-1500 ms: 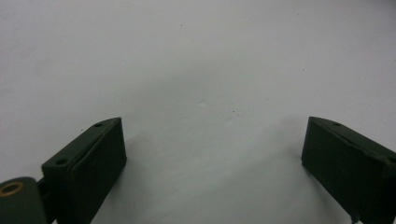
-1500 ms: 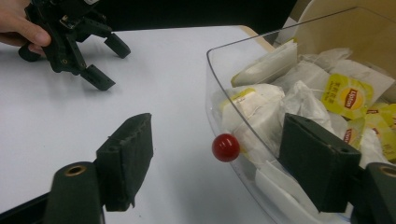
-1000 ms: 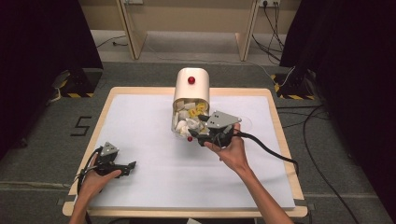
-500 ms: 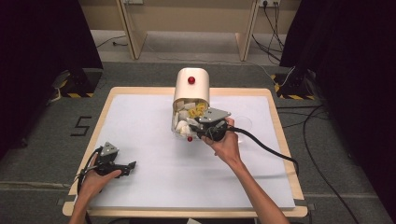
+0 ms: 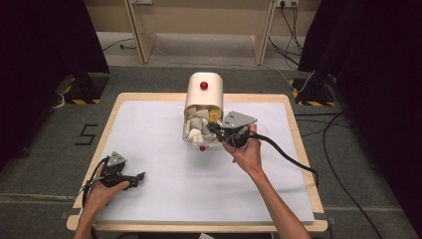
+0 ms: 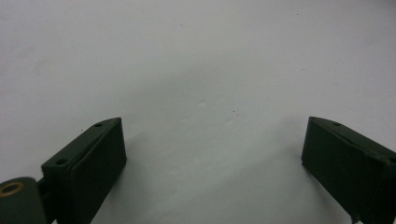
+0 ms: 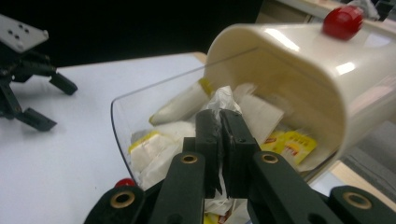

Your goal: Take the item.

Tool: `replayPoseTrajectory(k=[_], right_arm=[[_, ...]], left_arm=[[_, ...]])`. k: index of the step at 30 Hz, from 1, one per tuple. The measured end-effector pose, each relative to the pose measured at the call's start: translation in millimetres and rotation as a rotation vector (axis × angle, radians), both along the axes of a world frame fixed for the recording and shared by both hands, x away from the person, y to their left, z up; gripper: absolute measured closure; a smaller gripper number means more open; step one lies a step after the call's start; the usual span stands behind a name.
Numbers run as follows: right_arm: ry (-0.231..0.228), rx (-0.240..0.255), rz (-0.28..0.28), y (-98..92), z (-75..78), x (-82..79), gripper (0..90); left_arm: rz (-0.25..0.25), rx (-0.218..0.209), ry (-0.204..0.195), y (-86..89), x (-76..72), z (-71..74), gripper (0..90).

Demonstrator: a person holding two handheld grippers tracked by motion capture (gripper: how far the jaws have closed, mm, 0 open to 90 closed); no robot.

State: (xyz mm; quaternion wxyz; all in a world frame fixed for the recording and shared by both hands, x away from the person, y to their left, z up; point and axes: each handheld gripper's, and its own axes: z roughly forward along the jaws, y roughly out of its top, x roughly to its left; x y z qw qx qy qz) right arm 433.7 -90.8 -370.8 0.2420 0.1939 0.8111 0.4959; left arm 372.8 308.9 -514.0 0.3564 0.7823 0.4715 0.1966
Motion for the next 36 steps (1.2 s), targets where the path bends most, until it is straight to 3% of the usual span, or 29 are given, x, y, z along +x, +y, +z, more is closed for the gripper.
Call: replayPoseTrajectory(k=[7, 18, 23, 28, 36], right_arm=[[-0.023, 0.072, 0.004, -14.0, 16.9, -6.5, 86.9], [-0.064, 0.110, -0.011, -30.9, 31.8, -15.4, 86.9], [-0.103, 0.109, -0.045, -42.8, 38.0, -23.9, 86.8], [-0.100, 0.118, -0.071, -55.6, 39.3, -26.0, 86.8], [-0.087, 0.138, -0.178, -96.3, 34.0, -16.5, 86.7]], left_arm=[[0.000, 0.000, 0.000, 0.0, 0.0, 0.0, 5.5], [0.000, 0.000, 0.000, 0.0, 0.0, 0.0, 5.5], [0.000, -0.002, 0.001, 0.2, 0.0, 0.0, 5.6], [0.000, -0.003, 0.001, 0.3, 0.0, 0.0, 5.6], [-0.001, -0.003, 0.001, 0.4, 0.0, 0.0, 5.6]])
